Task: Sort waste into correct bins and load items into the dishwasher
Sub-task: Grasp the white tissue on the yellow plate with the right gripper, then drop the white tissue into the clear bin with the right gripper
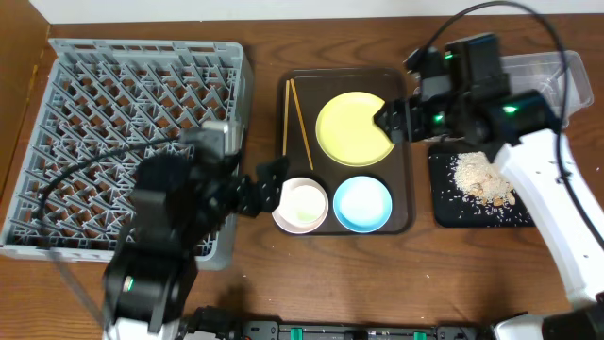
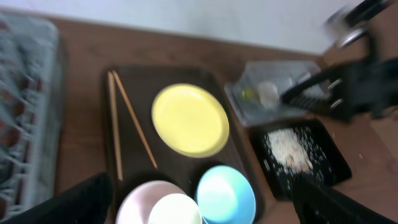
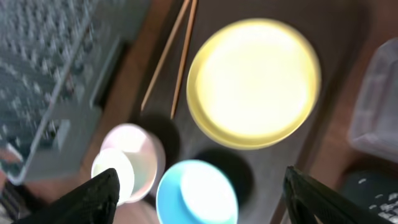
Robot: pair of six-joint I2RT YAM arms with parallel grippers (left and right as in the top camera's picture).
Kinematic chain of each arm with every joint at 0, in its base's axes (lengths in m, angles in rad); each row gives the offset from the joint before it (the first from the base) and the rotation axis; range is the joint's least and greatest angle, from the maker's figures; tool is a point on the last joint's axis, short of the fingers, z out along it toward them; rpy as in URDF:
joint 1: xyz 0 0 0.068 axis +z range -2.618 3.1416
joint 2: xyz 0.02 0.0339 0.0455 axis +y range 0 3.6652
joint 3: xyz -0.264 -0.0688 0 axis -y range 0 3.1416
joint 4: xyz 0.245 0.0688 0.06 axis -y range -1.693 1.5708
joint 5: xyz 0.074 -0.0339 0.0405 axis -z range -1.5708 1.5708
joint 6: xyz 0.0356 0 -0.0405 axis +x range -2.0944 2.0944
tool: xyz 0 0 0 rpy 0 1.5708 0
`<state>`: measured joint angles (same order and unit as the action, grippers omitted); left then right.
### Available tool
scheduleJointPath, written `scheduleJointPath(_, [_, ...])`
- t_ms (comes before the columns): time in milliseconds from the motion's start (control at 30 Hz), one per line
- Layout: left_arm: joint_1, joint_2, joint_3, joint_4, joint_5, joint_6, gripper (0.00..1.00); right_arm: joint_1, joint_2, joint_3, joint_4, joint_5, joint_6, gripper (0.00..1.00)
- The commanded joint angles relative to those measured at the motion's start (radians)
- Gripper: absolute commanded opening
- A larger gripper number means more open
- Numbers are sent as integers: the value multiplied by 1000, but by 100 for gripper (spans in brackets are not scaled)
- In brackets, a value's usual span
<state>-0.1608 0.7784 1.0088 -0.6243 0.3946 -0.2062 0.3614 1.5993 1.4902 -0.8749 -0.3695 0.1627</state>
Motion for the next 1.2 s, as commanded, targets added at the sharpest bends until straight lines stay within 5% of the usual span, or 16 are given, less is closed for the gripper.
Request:
scheduleJointPath(0, [3,-79,22,-7,-67,6,92,69,38,-2,-21,36,-23,80])
scheduleJointPath(467, [3,-111,22,-30,-67,6,92,119,84,-2,27,74,-22,69])
scheduleJointPath(1167, [3,-111,22,-30,-67,6,92,120,84,-2,-5,77,-22,72])
